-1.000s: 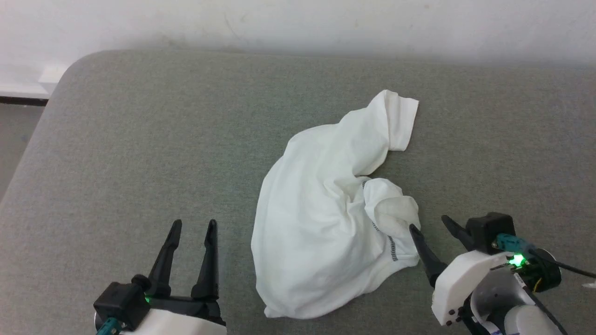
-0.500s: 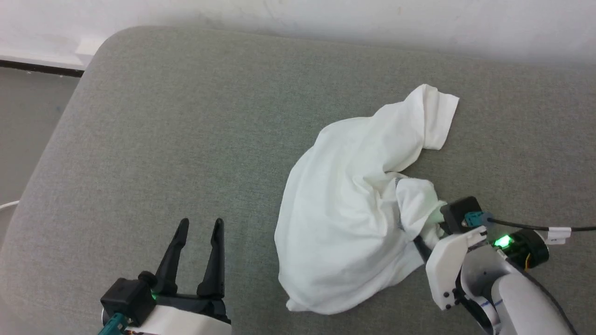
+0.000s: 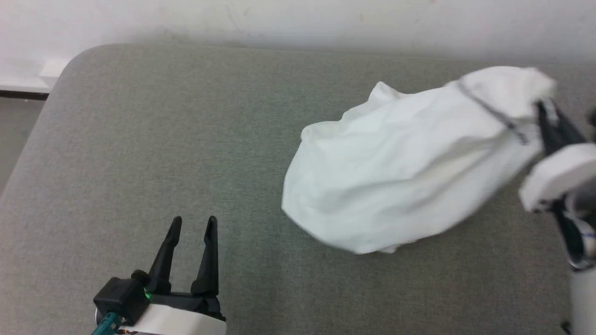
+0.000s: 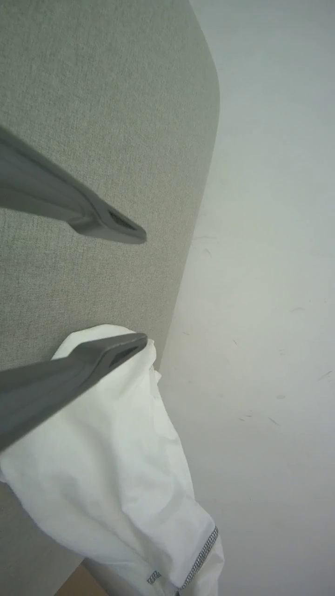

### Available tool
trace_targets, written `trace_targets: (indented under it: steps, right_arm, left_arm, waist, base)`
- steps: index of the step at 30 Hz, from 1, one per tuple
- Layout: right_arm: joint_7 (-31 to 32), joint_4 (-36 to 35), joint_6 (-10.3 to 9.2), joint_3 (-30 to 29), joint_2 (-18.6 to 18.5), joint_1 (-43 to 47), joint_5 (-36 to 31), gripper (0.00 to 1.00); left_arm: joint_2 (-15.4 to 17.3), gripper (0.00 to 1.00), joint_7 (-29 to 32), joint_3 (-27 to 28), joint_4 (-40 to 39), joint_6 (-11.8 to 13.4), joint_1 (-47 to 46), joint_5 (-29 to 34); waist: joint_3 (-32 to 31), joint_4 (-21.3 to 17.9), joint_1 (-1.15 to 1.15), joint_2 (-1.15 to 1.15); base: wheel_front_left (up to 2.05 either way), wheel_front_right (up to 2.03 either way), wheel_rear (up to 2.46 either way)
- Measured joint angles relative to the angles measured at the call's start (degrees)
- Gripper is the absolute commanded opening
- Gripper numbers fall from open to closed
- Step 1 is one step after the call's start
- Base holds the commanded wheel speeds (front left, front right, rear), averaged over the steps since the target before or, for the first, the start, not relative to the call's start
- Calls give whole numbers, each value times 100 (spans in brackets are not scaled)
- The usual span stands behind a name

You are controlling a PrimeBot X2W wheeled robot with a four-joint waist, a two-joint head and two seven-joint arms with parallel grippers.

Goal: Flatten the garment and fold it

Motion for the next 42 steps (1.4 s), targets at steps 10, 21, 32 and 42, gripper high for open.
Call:
trace_targets:
  steps: [10, 21, 32, 42]
  right_arm:
    - [661, -292, -7, -2309, 620, 2520, -505, 23]
    - [2111, -665, -14, -931, 590, 2867, 566, 100]
    - [3797, -2460, -8, 38, 632, 3585, 1084, 100]
    - [3183, -2969, -8, 513, 638, 3209, 1423, 100]
  left_arm:
    - [1, 100, -1, -51, 8, -1, -8, -8]
    - [-1, 100, 0, 12, 21, -1, -60, 36]
    - [-1, 100, 0, -37, 46, -2, -122, -56]
    - [-1, 100, 0, -15, 49, -2, -120, -52]
  waist:
    - [186, -187, -1, 0]
    - [284, -496, 0, 0]
    - [283, -403, -1, 0]
    - [137, -287, -1, 0]
  base:
    - [0, 0, 0]
    - [0, 0, 0]
    - [0, 0, 0]
    - [0, 0, 0]
